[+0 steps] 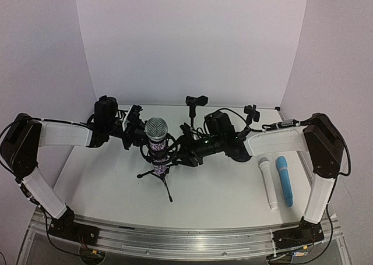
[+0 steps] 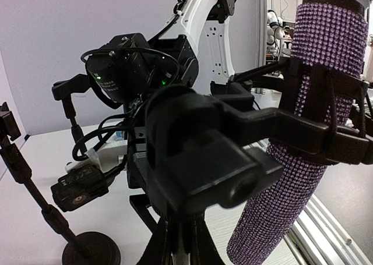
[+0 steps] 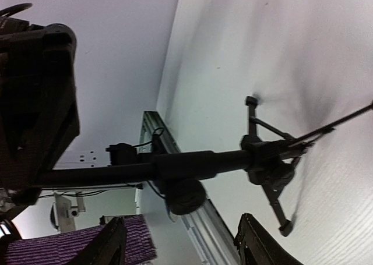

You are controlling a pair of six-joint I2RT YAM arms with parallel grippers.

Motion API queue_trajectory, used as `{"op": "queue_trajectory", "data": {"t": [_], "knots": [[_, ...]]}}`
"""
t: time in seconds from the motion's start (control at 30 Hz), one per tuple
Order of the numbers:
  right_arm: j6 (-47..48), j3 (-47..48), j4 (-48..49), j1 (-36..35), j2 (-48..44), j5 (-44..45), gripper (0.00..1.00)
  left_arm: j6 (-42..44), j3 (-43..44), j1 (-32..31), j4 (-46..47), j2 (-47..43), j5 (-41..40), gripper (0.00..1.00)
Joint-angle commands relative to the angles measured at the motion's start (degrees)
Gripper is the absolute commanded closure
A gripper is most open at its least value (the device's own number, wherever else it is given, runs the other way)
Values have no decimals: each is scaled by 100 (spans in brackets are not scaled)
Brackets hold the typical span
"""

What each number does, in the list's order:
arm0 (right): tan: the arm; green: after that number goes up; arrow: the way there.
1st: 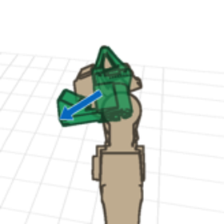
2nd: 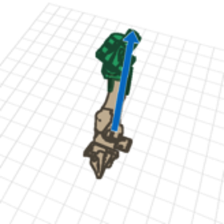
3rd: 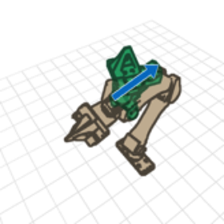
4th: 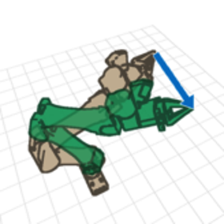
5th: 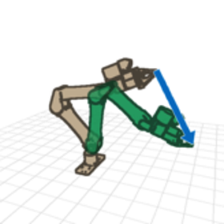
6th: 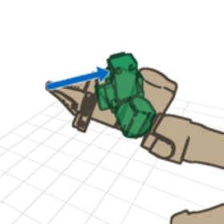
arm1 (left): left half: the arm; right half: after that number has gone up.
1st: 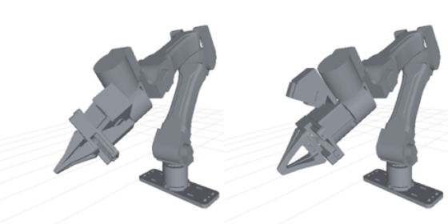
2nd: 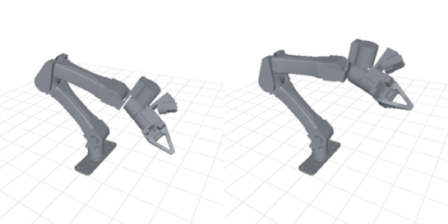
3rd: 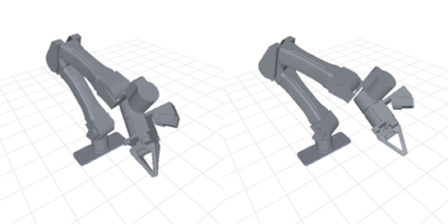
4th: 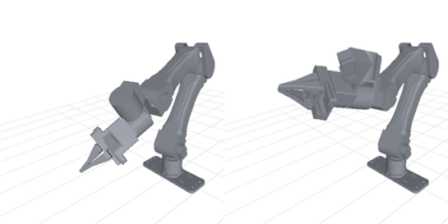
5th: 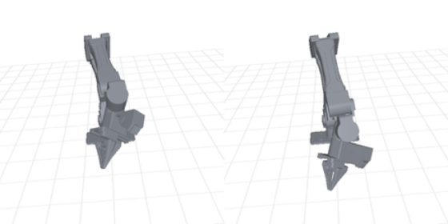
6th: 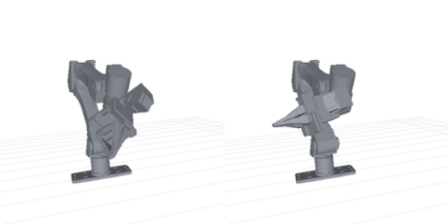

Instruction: Remove the microphone from the stand

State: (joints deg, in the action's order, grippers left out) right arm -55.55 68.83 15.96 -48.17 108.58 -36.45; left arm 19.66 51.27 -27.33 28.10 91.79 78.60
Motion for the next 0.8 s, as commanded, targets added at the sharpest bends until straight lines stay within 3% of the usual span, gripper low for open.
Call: {"op": "queue_trajectory", "data": {"t": [0.0, 0.17, 0.47, 0.77], "knots": [[-1210, 34, 1558, -13, 235, -537, 42, 330, -100, -81, -172, 43, 245, 100], [-1975, -261, 2760, -15, 410, -425, 49, 260, 72, -77, -234, 99, 417, 100], [-2003, -688, 2865, -4, 266, -472, 55, -160, 447, -11, -238, 478, 822, 100], [-2128, -879, 3028, -2, 303, -380, 61, -152, 635, -13, -401, 585, 709, 100]]}}
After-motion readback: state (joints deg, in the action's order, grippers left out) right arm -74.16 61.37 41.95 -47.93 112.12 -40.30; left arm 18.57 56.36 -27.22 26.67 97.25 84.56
